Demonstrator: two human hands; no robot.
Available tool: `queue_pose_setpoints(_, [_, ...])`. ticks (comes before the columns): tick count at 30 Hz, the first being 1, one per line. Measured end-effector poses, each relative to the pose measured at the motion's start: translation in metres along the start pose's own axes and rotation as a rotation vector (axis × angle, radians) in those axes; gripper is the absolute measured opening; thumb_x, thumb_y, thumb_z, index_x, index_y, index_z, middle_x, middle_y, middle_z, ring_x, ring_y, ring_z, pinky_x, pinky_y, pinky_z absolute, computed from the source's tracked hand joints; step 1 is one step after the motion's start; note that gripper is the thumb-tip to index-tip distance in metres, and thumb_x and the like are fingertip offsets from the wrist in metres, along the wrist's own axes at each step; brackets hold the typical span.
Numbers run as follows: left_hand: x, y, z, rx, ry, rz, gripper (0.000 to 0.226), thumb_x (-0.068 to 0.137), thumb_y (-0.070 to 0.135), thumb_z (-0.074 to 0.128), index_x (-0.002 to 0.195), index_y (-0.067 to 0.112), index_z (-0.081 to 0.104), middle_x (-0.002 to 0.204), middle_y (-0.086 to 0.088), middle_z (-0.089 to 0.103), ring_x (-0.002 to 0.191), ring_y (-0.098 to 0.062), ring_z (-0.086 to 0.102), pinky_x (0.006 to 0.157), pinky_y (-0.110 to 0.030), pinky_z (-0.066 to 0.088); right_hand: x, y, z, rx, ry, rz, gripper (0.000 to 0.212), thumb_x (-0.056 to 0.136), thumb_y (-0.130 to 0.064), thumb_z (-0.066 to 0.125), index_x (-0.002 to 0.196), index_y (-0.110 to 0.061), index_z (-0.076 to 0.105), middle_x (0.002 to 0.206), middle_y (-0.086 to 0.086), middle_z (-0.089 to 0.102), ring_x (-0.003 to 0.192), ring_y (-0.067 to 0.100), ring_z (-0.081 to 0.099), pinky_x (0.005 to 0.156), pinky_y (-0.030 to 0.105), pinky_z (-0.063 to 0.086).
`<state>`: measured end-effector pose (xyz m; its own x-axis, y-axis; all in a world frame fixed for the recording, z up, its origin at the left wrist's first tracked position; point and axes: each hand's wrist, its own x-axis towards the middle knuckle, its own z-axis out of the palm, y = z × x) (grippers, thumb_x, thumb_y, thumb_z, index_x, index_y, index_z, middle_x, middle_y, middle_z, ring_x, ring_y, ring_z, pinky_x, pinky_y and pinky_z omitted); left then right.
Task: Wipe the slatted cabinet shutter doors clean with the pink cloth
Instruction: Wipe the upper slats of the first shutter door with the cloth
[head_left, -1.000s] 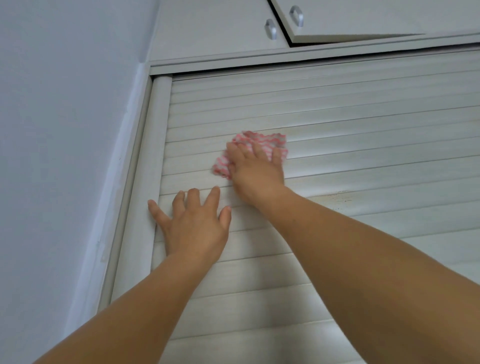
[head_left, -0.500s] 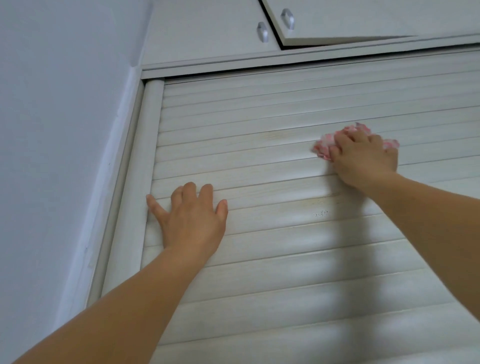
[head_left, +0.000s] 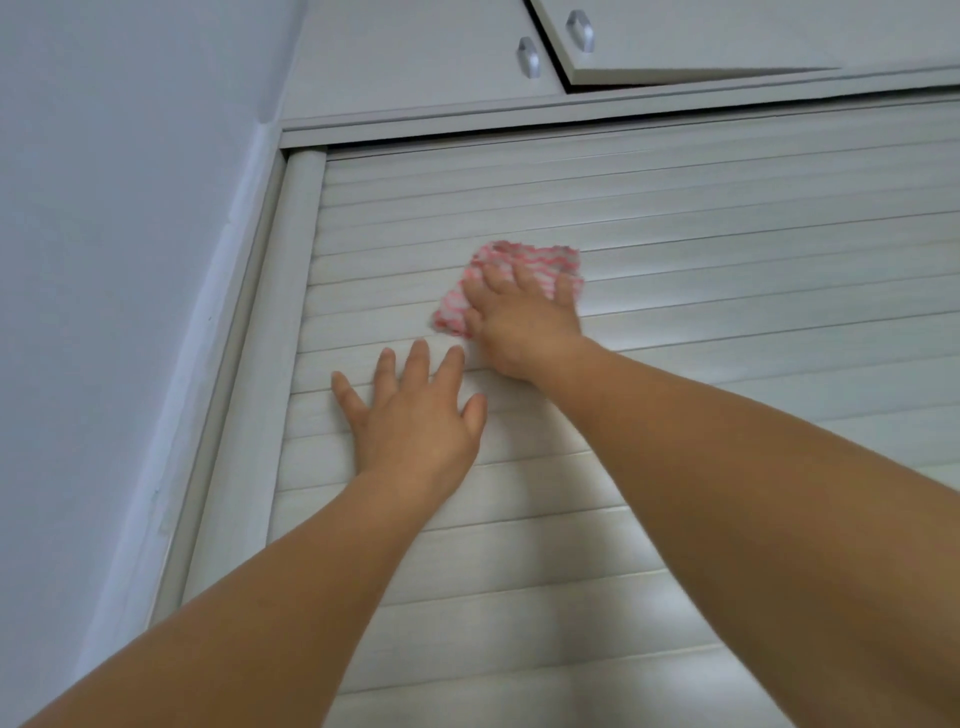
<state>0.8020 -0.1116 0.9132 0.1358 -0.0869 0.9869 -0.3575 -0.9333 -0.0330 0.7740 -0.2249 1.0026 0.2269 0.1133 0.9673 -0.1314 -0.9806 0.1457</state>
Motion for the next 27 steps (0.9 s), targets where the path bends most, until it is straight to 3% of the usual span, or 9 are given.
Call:
queue_pose_setpoints(6, [0.0,-0.004,0.0,0.081,0.07,0.025,0.05,0.094,0.054,0.02,0.142,0.039,0.02,0.152,0.005,0.02,0.139,-0.022,0.016,0.108,-0.06,0.001,0.003,0.017,-0.004,0.01,0.061,-0.086,0.048,0.099,-0.047,0.024,0.146,-0.037,0.024,0.158,-0.015,0.01,0.145,0.008,0.006,0.114,0.053,-0.001])
queue_pose_setpoints(11, [-0.001,-0.009,-0.002,0.101,0.056,0.047,0.054,0.092,0.057,0.011,0.143,0.041,0.017,0.152,0.008,0.019,0.139,-0.021,0.017,0.109,-0.057,0.0,-0.012,0.094,-0.02,-0.105,0.213,0.171,0.05,0.095,-0.052,0.025,0.136,-0.031,0.043,0.152,-0.006,0.03,0.141,0.013,0.022,0.109,0.048,0.017])
queue_pose_setpoints(16, [0.001,-0.011,-0.001,0.068,0.093,0.052,0.05,0.094,0.052,0.012,0.141,0.041,0.024,0.15,0.009,0.026,0.137,-0.021,0.023,0.109,-0.054,0.002,-0.017,0.129,-0.02,-0.037,0.182,0.453,0.048,0.097,-0.045,0.022,0.135,-0.023,0.043,0.149,0.007,0.03,0.135,0.031,0.027,0.108,0.057,0.018])
queue_pose_setpoints(19, [0.002,-0.01,0.0,0.02,0.119,0.042,0.046,0.096,0.046,0.014,0.139,0.04,0.03,0.148,0.01,0.03,0.135,-0.02,0.026,0.109,-0.053,0.003,-0.001,0.1,-0.013,-0.047,0.199,0.397,0.047,0.098,-0.039,0.021,0.135,-0.02,0.043,0.15,0.008,0.03,0.139,0.03,0.021,0.108,0.06,0.016])
queue_pose_setpoints(23, [0.002,-0.013,0.001,-0.013,0.169,0.055,0.042,0.096,0.04,0.018,0.13,0.036,0.043,0.142,0.01,0.039,0.129,-0.017,0.036,0.107,-0.052,0.005,0.02,0.022,-0.004,-0.143,0.222,0.18,0.045,0.098,-0.036,0.025,0.137,-0.021,0.044,0.148,0.004,0.035,0.139,0.026,0.023,0.105,0.059,0.02])
queue_pose_setpoints(27, [0.0,-0.013,-0.002,-0.025,0.182,0.045,0.041,0.093,0.035,0.015,0.104,0.028,0.054,0.115,0.009,0.055,0.116,-0.015,0.046,0.105,-0.052,0.011,0.038,-0.054,0.008,0.022,0.141,-0.06,0.045,0.098,-0.035,0.028,0.141,-0.028,0.038,0.155,-0.002,0.024,0.143,0.022,0.015,0.109,0.056,0.012])
